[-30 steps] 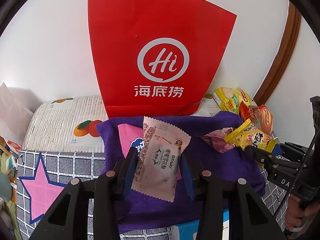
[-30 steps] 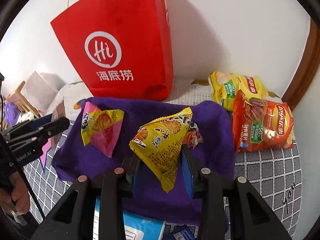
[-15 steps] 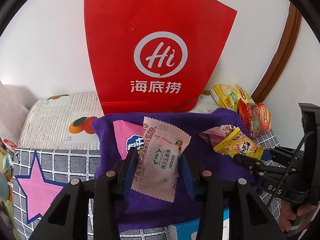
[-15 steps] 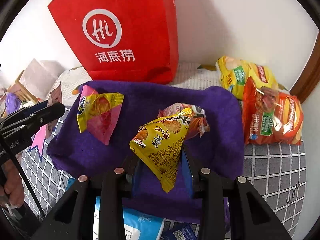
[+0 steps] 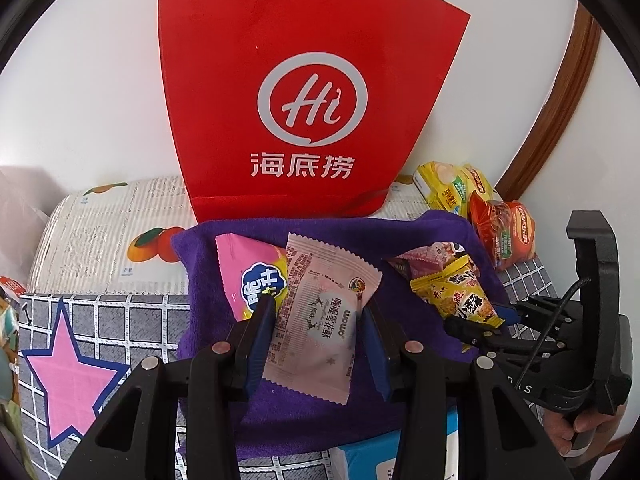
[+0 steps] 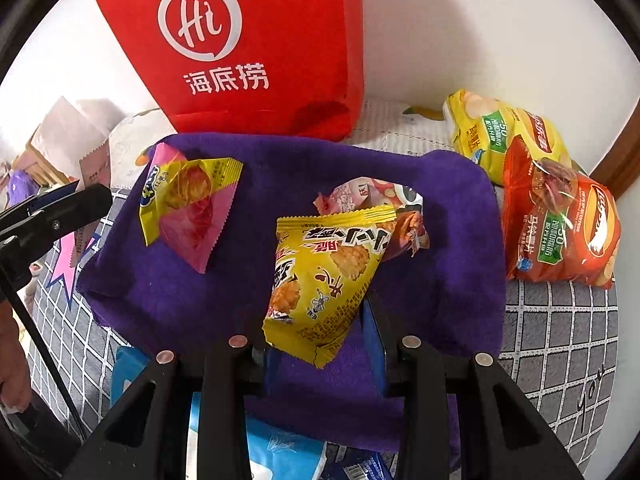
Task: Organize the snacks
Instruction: 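Open the right tool to drop the yellow packet onto the purple towel, then lower the pale pink sachet onto the towel and open the left tool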
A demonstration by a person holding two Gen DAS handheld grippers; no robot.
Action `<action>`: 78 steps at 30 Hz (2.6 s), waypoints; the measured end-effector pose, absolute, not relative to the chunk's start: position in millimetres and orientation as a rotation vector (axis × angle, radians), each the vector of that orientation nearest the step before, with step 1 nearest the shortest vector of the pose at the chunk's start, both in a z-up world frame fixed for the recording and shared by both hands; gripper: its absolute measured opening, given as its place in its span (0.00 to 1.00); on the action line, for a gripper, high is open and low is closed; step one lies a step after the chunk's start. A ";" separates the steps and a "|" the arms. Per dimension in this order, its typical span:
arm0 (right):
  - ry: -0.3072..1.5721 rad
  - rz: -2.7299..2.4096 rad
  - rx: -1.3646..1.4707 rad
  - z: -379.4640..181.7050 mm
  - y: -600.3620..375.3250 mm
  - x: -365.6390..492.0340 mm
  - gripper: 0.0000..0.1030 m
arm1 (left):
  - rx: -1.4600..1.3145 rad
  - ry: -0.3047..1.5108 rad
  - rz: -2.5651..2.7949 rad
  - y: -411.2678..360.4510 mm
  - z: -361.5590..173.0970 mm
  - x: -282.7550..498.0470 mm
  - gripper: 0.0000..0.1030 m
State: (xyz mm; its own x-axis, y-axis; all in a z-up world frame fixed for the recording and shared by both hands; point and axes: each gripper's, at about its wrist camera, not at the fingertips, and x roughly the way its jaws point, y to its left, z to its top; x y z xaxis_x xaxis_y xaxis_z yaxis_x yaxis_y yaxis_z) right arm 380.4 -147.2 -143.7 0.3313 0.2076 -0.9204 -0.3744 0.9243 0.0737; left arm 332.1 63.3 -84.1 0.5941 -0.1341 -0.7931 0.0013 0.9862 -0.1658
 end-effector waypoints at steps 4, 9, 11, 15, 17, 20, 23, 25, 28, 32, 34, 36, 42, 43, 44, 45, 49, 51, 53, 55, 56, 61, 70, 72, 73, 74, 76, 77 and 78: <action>1.165 0.379 -0.200 -145.1 -143.5 378.2 0.44 | -0.153 0.934 -0.085 63.0 -84.8 332.4 0.40; 1.138 0.381 -0.269 -142.1 -134.8 372.2 0.50 | -0.153 0.934 -0.086 63.4 -85.3 332.4 0.40; 1.123 0.383 -0.287 -139.5 -131.6 369.2 0.51 | -0.153 0.936 -0.086 63.5 -85.8 332.5 0.40; 1.098 0.386 -0.303 -132.2 -128.6 365.9 0.51 | -0.151 0.937 -0.088 63.6 -86.5 332.3 0.40; 1.080 0.378 -0.293 -126.1 -130.8 365.6 0.51 | -0.150 0.939 -0.087 62.7 -87.5 332.2 0.40; 1.041 0.358 -0.260 -113.8 -137.6 365.0 0.51 | -0.146 0.945 -0.086 60.8 -89.2 333.2 0.40; 1.002 0.330 -0.221 -102.2 -146.9 366.8 0.56 | -0.124 0.959 -0.069 57.0 -92.7 334.8 0.40; 0.985 0.321 -0.184 -95.5 -155.1 367.0 0.56 | -0.116 0.970 -0.064 55.1 -95.7 335.9 0.40; 0.970 0.310 -0.138 -87.8 -164.9 368.1 0.56 | -0.111 0.986 -0.065 53.0 -99.7 337.3 0.40; 0.964 0.307 -0.106 -83.1 -171.2 368.6 0.56 | -0.096 1.003 -0.059 50.1 -105.2 338.7 0.40; 0.963 0.306 -0.098 -82.1 -173.2 368.6 0.56 | -0.094 1.014 -0.054 49.9 -108.1 339.6 0.40; 0.965 0.305 -0.087 -81.0 -174.9 368.9 0.56 | -0.096 1.025 -0.049 50.8 -110.7 340.4 0.40; 0.971 0.302 -0.058 -81.2 -179.7 370.9 0.56 | -0.105 1.055 -0.030 54.5 -119.2 343.5 0.40; 0.973 0.302 -0.056 -81.7 -180.1 371.6 0.56 | -0.106 1.061 -0.029 54.7 -120.7 344.1 0.40; 0.978 0.304 -0.057 -82.8 -180.3 371.9 0.56 | -0.106 1.062 -0.028 54.7 -121.2 343.8 0.40; 0.982 0.305 -0.059 -83.4 -180.3 372.3 0.56 | -0.106 1.062 -0.028 54.7 -121.9 344.1 0.40; 0.987 0.301 -0.052 -83.7 -181.4 372.7 0.57 | -0.093 1.073 -0.021 53.1 -125.8 345.1 0.41; 0.987 0.299 -0.049 -83.1 -182.1 372.6 0.57 | -0.092 1.083 -0.020 52.8 -128.8 346.2 0.41; 0.986 0.298 -0.046 -82.7 -183.0 372.6 0.57 | -0.092 1.090 -0.020 53.5 -130.8 346.8 0.41; 0.991 0.296 -0.043 -83.1 -183.6 373.0 0.57 | -0.094 1.094 -0.021 52.8 -133.4 348.7 0.41; 0.993 0.295 -0.041 -83.2 -183.9 373.4 0.57 | -0.096 1.097 -0.022 53.1 -134.4 349.1 0.41; 1.005 0.297 -0.042 -84.4 -182.3 373.7 0.57 | -0.096 1.109 -0.014 54.2 -139.8 351.2 0.41; 1.009 0.310 -0.057 -85.0 -177.1 372.7 0.57 | -0.102 1.119 -0.010 55.3 -139.5 351.6 0.42; 1.011 0.311 -0.058 -84.8 -176.3 372.5 0.57 | -0.102 1.120 -0.006 55.6 -137.7 351.1 0.46; 1.013 0.313 -0.058 -84.9 -175.6 372.4 0.57 | -0.101 1.119 -0.002 55.6 -136.5 350.8 0.51; 1.014 0.315 -0.058 -84.8 -175.0 372.2 0.57 | -0.100 1.113 0.004 56.2 -134.0 349.8 0.54; 1.014 0.317 -0.055 -84.4 -174.5 372.2 0.57 | -0.099 1.096 0.011 57.1 -128.6 348.0 0.59; 1.012 0.319 -0.051 -83.8 -174.5 371.8 0.57 | -0.099 1.089 0.013 57.6 -125.8 347.1 0.59; 1.009 0.321 -0.045 -82.7 -174.7 371.5 0.57 | -0.101 1.083 0.014 58.0 -123.4 346.4 0.59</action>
